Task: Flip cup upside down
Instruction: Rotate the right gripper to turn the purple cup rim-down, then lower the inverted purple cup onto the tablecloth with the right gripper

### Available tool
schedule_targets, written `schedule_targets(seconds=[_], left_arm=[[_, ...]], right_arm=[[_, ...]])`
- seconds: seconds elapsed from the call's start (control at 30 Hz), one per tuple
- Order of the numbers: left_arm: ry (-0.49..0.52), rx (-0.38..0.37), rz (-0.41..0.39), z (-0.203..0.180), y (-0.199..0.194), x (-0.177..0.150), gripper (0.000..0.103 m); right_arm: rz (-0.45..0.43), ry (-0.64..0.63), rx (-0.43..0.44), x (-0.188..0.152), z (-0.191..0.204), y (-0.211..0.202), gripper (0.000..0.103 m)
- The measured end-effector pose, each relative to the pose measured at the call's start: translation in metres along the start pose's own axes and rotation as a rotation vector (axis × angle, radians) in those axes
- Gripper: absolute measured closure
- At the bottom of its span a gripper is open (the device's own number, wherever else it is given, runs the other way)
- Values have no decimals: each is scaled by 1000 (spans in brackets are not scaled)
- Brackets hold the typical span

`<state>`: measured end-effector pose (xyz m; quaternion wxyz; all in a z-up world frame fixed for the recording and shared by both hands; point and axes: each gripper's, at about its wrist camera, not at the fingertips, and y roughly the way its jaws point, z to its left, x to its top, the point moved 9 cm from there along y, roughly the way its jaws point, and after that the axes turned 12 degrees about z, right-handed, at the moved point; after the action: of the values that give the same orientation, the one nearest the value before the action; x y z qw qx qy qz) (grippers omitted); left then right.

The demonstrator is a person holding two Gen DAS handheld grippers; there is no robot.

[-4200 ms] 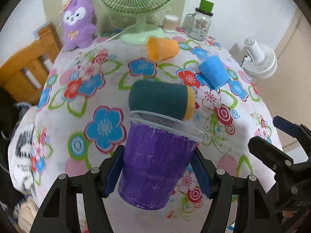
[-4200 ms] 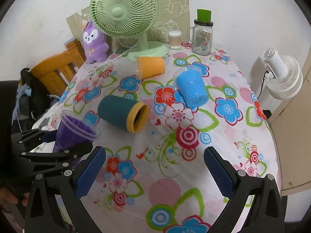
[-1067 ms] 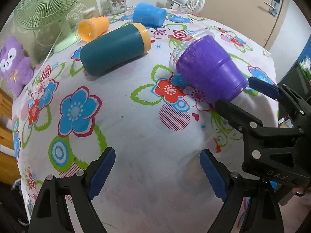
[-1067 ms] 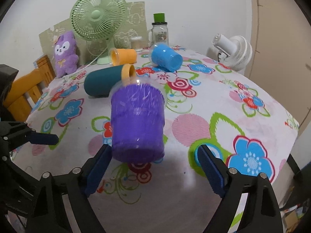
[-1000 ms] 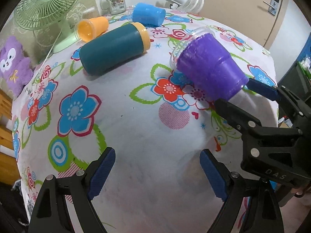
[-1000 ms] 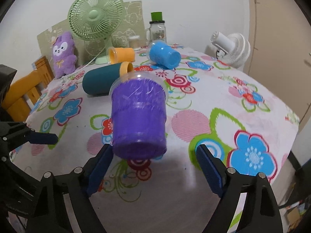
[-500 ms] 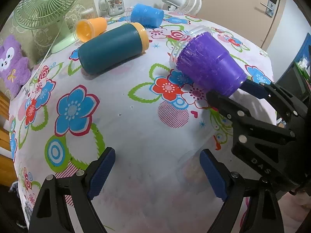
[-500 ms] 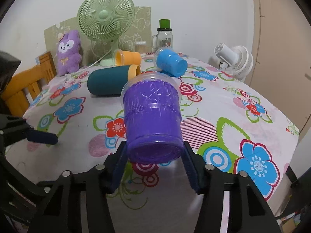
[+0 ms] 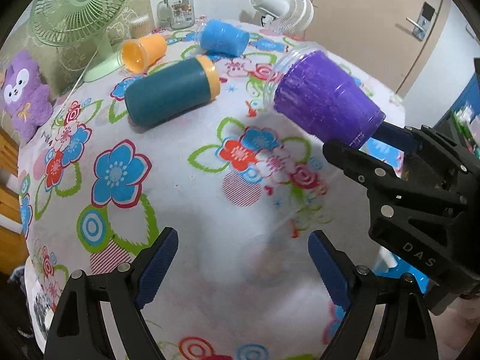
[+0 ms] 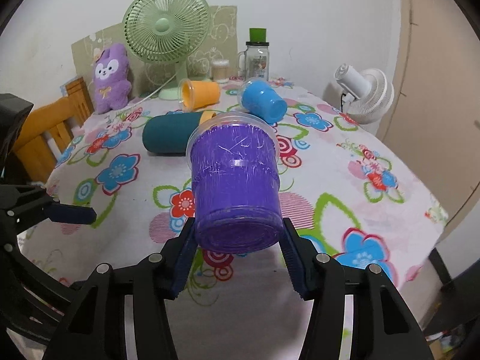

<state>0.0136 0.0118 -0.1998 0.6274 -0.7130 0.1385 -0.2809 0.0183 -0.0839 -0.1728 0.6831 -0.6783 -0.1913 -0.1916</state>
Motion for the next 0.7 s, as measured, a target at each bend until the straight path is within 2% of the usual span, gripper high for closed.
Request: schedule_targets(seconds=[0.17,0.37,0.7], left_arm=[[-45,-22,-14,-8,-15,6,13],[-170,-34,-19,-3,-18,13,13],[-387,25,-10,1,-9,23,13]], right_arm=[[145,-50,35,11,-5,-7,46],[276,-149,95,20,-6,-3,46],[473,-360,164,28,-13,14,46]])
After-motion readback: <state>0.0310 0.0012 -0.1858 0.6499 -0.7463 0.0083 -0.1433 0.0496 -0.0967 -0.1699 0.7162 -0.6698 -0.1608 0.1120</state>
